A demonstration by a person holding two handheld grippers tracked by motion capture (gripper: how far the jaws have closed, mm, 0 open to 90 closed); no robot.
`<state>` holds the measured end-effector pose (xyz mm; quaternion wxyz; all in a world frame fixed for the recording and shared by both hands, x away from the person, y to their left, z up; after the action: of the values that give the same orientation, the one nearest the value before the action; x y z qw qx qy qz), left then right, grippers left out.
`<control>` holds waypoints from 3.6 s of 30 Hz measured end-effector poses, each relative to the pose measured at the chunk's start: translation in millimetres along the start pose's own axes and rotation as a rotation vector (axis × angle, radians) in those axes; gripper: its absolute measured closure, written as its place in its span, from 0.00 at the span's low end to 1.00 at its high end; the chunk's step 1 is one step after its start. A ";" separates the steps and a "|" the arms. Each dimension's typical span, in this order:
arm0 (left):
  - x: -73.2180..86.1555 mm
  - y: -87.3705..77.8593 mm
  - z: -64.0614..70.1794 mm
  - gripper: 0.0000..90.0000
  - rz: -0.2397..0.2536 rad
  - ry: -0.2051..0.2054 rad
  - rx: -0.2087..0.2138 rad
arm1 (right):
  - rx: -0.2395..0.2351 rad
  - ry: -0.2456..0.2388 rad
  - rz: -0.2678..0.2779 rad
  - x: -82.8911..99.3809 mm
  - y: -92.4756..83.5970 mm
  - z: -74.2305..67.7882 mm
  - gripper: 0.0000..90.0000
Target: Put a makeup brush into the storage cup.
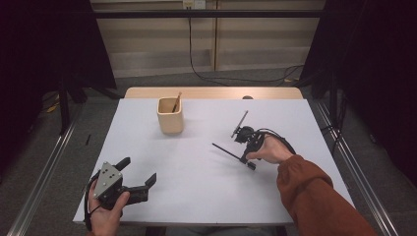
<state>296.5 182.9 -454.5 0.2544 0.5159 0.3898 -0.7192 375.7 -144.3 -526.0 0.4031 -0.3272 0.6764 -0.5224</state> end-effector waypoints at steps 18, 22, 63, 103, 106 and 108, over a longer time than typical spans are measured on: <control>0.6 -0.2 -0.2 0.02 -0.005 -0.001 0.000 | -0.016 0.056 0.242 3.3 -21.4 -4.7 0.96; 0.4 -0.6 -0.9 0.02 -0.003 0.000 -0.003 | -0.027 0.075 0.289 7.2 -25.5 -3.4 0.96; -0.1 -1.1 0.4 0.02 -0.002 0.010 0.009 | 0.076 0.080 0.916 5.0 -87.8 -1.0 0.96; -0.4 -2.0 -0.3 0.01 0.006 0.009 0.011 | -0.055 -0.152 0.901 -42.8 -99.1 -58.7 0.96; -0.4 -2.0 0.0 0.01 0.005 0.010 0.015 | -0.067 -0.176 0.875 -49.2 -94.7 -65.4 0.96; -0.5 -1.9 0.1 0.01 0.005 0.012 0.014 | -0.078 -0.185 0.868 -52.4 -93.6 -68.3 0.96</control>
<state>295.2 183.9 -453.4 0.2503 0.5229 0.3851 -0.7181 341.3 -91.3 -415.7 0.6314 -0.0733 0.7313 -0.2473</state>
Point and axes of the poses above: each handheld gripper's, and its own axes: y roughly forward along the jaws, x roughly out of its underside, z roughly to its right, the point moved 9 cm from there along y, roughly forward along the jaws, and after that the axes turned 9 degrees about -y, right-handed, at the moved point
